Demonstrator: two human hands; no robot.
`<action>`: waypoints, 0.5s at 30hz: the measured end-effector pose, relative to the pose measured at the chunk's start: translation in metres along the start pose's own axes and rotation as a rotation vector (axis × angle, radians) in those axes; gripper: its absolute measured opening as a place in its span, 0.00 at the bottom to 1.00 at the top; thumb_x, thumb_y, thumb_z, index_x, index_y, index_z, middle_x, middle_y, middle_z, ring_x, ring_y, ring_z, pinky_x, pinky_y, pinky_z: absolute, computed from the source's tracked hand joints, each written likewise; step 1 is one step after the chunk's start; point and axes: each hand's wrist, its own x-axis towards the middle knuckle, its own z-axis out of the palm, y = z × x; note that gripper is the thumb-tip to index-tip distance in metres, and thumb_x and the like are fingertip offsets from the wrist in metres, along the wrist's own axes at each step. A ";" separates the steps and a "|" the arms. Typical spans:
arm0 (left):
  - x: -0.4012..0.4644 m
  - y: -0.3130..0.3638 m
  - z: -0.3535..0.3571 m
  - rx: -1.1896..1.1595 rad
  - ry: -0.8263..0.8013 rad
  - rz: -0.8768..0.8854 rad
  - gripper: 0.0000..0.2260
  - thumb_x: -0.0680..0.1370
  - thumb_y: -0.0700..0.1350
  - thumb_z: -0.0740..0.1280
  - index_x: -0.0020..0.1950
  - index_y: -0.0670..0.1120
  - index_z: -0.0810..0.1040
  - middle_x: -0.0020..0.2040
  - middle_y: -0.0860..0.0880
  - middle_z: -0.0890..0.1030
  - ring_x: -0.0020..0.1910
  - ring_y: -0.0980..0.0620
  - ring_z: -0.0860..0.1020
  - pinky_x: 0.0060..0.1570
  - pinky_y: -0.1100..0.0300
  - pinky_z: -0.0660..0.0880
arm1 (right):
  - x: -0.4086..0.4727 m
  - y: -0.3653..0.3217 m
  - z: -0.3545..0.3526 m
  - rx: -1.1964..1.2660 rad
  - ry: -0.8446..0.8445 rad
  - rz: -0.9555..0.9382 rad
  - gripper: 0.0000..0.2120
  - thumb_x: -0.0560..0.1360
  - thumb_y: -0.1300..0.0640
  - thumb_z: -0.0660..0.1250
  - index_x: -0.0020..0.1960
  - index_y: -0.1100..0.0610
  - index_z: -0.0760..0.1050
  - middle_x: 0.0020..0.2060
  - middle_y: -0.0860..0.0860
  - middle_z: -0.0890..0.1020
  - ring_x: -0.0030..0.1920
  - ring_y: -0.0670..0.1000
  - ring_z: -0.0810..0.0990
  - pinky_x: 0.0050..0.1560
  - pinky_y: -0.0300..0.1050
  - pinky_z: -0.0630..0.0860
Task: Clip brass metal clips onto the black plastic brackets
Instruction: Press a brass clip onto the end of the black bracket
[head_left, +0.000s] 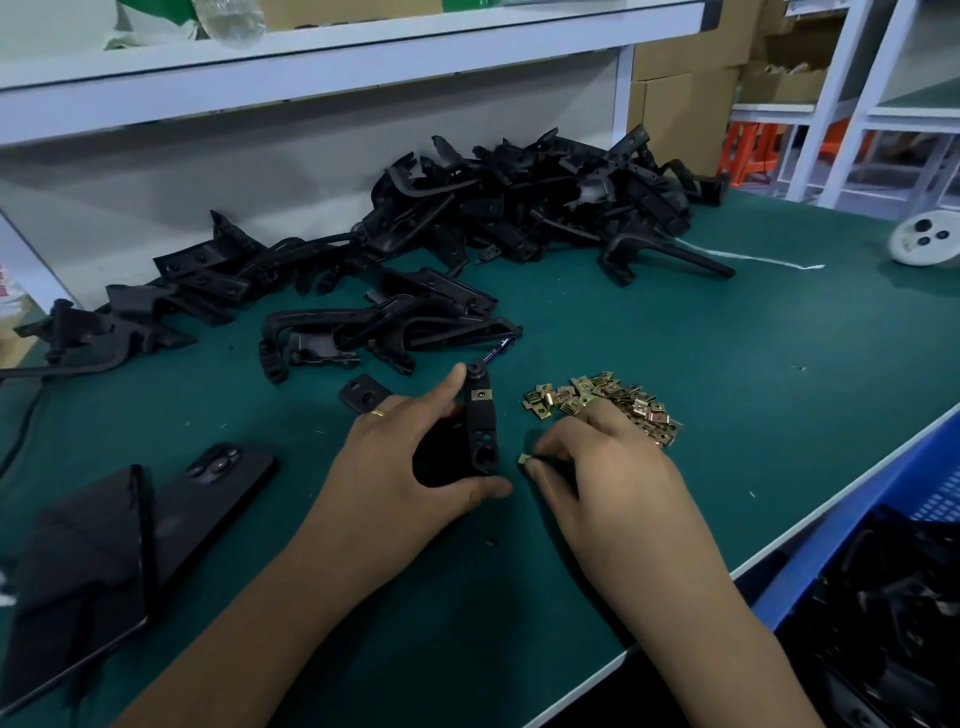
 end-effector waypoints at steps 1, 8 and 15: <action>0.000 0.000 0.000 0.001 -0.001 0.002 0.46 0.62 0.71 0.74 0.79 0.68 0.62 0.62 0.69 0.73 0.70 0.61 0.70 0.73 0.55 0.68 | 0.000 0.001 -0.001 0.027 -0.011 -0.012 0.06 0.79 0.47 0.70 0.51 0.49 0.81 0.49 0.45 0.74 0.48 0.48 0.77 0.47 0.46 0.76; -0.002 0.004 0.000 0.002 -0.037 0.052 0.46 0.63 0.71 0.72 0.79 0.66 0.63 0.63 0.63 0.76 0.69 0.54 0.72 0.71 0.50 0.69 | 0.001 0.007 -0.014 0.390 0.022 -0.088 0.05 0.76 0.56 0.76 0.45 0.46 0.82 0.42 0.41 0.79 0.49 0.42 0.78 0.48 0.27 0.68; -0.003 0.005 0.001 -0.019 -0.033 0.059 0.45 0.62 0.71 0.74 0.79 0.66 0.65 0.61 0.64 0.76 0.67 0.56 0.73 0.71 0.52 0.69 | 0.001 0.007 -0.012 0.417 0.023 -0.099 0.06 0.75 0.56 0.76 0.45 0.46 0.82 0.42 0.41 0.78 0.49 0.44 0.78 0.49 0.28 0.68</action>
